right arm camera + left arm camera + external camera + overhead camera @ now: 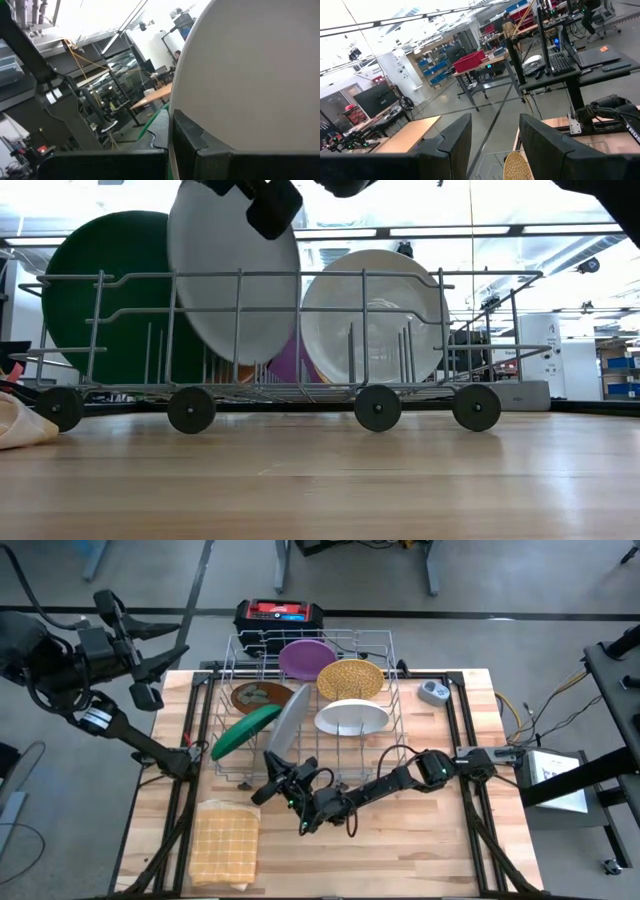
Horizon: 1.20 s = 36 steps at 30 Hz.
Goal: Sort dishes
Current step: Put the grey plate into the dish rack
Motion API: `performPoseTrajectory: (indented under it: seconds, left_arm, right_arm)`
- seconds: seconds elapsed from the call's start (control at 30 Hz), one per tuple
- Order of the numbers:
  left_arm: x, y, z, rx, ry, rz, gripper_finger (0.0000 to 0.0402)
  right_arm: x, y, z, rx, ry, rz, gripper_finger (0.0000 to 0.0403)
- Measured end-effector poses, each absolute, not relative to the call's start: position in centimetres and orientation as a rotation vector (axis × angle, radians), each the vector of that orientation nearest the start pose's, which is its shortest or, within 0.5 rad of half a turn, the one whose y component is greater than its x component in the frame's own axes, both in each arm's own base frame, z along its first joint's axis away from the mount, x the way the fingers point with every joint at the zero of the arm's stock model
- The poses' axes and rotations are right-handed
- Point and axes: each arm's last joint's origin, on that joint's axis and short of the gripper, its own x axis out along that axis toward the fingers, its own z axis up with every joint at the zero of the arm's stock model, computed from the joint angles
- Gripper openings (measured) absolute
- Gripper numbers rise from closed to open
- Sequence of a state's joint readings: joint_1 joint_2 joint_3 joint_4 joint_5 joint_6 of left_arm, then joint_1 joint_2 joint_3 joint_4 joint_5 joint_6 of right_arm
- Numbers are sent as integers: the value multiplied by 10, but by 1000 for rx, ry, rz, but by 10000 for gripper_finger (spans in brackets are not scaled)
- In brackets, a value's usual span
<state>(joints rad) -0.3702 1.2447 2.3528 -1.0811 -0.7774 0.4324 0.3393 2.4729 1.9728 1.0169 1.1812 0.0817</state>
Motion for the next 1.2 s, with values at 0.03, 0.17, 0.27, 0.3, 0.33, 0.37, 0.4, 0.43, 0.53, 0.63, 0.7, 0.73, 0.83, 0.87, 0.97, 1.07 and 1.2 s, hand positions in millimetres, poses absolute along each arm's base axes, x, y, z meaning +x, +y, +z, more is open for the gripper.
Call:
performPoseTrajectory:
  seconds: [0.03,0.17,0.27,0.3,0.33,0.37,0.4,0.43,0.53,0.63,0.7,0.73,0.83,0.87,0.97,1.07,1.2]
  left_arm:
    - [83,-10,602,414,68,405,155]
    - [87,-12,601,418,75,403,155]
    - [89,-13,601,421,80,402,155]
    - [90,-13,601,422,81,402,155]
    - [91,-14,601,423,83,402,155]
    - [92,-14,600,425,85,401,155]
    - [94,-15,600,426,88,401,155]
    - [95,-15,600,428,90,400,155]
    - [97,-16,600,433,94,399,155]
    - [97,-16,600,433,94,399,155]
    - [97,-16,600,433,94,399,155]
    - [97,-16,600,433,94,399,155]
    - [97,-16,600,433,93,400,155]
    - [96,-16,600,432,93,400,155]
    - [95,-15,600,431,90,400,155]
    - [95,-15,600,431,90,400,155]
    - [96,-15,600,431,91,400,155]
  right_arm:
    - [518,155,240,436,-408,-810,0]
    - [522,156,232,440,-362,-815,0]
    - [524,156,224,455,-326,-818,0]
    - [524,157,222,460,-317,-818,0]
    - [525,157,221,463,-309,-819,0]
    - [525,157,219,463,-303,-820,0]
    - [525,157,218,461,-294,-821,0]
    - [526,157,217,457,-287,-823,0]
    - [526,158,216,445,-275,-824,0]
    - [526,159,215,434,-262,-819,0]
    - [526,160,214,429,-256,-810,0]
    - [526,160,214,425,-251,-807,0]
    - [525,162,213,408,-237,-805,0]
    - [525,162,213,404,-233,-802,0]
    - [526,162,211,388,-214,-787,0]
    - [527,163,211,379,-203,-761,0]
    - [527,163,211,370,-192,-757,1]
